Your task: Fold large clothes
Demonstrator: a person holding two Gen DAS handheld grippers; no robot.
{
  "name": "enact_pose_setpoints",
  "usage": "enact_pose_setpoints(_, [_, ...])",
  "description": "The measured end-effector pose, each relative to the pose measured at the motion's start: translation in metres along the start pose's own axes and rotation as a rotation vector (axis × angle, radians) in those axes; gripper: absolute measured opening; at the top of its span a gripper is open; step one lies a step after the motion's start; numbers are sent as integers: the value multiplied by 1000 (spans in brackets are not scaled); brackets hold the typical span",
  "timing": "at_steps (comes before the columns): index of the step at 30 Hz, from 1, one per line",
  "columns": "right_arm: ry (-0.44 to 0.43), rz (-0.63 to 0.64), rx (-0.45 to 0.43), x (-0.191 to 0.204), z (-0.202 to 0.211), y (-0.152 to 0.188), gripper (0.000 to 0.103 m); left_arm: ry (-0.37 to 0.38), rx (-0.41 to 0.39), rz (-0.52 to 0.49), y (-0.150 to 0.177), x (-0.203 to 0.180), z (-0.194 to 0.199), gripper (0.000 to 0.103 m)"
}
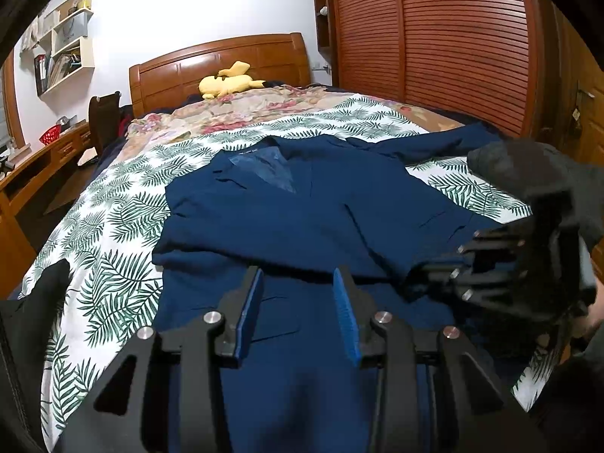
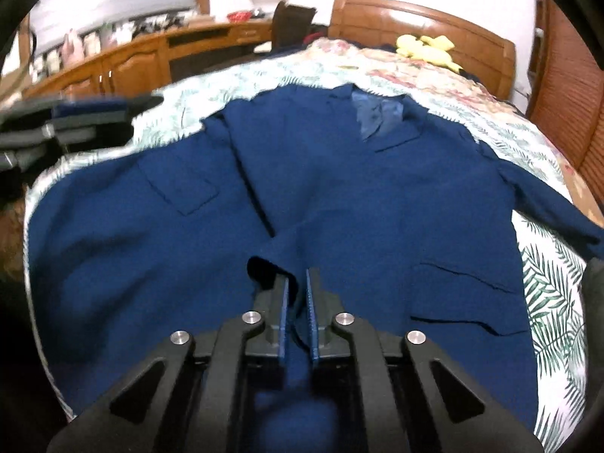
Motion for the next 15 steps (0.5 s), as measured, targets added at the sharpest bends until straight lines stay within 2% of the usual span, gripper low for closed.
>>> enact_pose_setpoints(7, [50,-141,-116,-41,35,1,5,4,-1,-2,-2,-9,-4,37])
enact_pose_setpoints(15, [110,-264,-135,-86,56,9,5,-10,-6,-43,-14,-23,-7,37])
Point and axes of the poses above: each gripper's, at about its wrist camera, not at the fingertips, and z roughly against the way its jaws point, x to its left, y to its underside, the point moved 1 cm from there along -z, roughly the way its jaws point, and after that the axes turned 8 degrees about x, right-handed, at the moved point
